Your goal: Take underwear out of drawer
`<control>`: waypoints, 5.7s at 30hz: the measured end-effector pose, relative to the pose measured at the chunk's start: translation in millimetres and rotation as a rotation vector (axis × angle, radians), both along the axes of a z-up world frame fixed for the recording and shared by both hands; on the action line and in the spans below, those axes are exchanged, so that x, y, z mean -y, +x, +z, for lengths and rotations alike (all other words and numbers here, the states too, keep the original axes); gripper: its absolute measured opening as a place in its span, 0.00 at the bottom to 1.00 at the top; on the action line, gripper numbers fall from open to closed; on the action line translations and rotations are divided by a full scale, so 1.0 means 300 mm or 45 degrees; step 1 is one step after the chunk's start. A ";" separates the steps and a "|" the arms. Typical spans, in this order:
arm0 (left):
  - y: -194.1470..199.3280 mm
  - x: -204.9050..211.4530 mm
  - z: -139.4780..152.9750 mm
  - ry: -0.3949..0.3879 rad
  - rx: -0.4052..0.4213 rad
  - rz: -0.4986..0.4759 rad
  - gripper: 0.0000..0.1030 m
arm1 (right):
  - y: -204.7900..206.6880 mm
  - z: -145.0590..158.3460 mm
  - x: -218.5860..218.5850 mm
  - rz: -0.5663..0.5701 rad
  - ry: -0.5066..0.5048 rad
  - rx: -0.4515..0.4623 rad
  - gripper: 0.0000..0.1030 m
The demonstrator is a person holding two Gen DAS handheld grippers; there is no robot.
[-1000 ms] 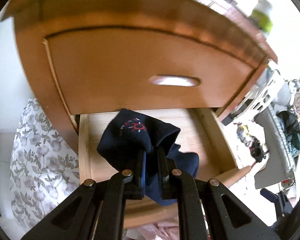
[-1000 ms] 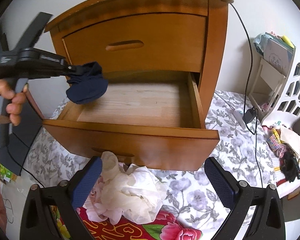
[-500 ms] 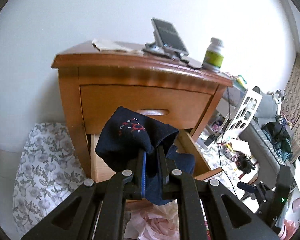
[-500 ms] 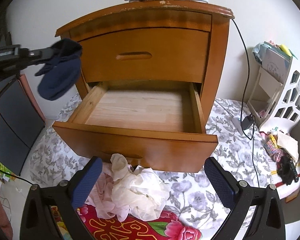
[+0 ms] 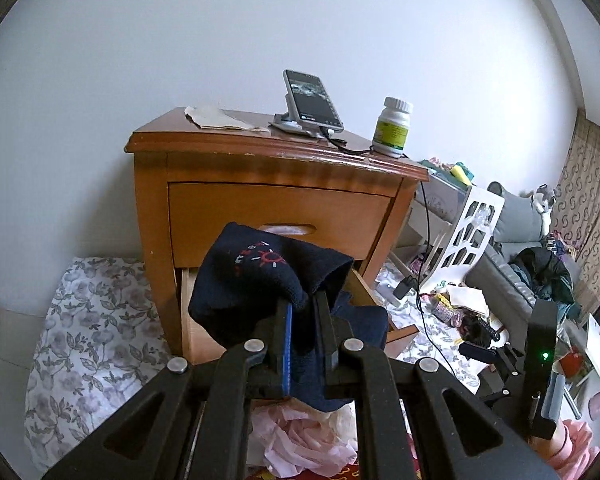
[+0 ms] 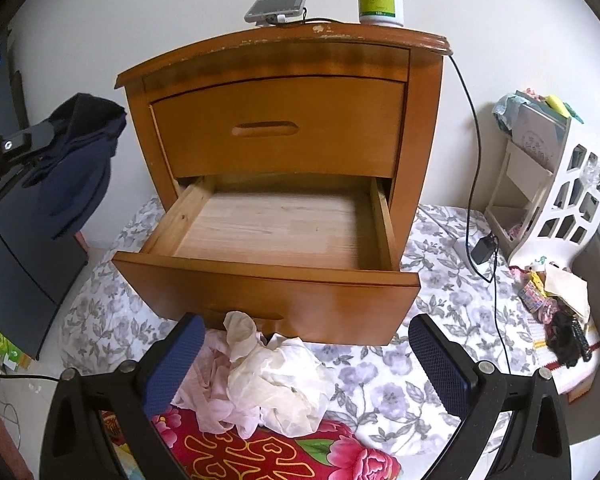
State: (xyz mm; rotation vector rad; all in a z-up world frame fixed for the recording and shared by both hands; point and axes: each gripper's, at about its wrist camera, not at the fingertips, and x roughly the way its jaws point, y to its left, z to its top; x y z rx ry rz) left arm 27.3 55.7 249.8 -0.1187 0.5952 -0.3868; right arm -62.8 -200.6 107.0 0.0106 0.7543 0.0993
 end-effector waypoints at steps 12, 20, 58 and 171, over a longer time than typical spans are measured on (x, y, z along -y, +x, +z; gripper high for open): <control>-0.066 0.045 -0.087 -0.012 -0.087 -0.057 0.09 | -0.036 0.011 0.007 -0.015 0.008 0.011 1.00; -0.054 0.095 -0.231 -0.012 -0.254 -0.092 0.09 | -0.038 -0.006 0.019 -0.035 0.000 -0.021 1.00; 0.006 0.271 -0.625 0.044 -0.716 -0.175 0.10 | 0.025 -0.092 0.052 -0.057 0.007 -0.127 1.00; 0.039 0.043 -0.403 0.378 -0.349 0.399 0.90 | 0.069 -0.065 -0.034 -0.040 0.018 -0.131 1.00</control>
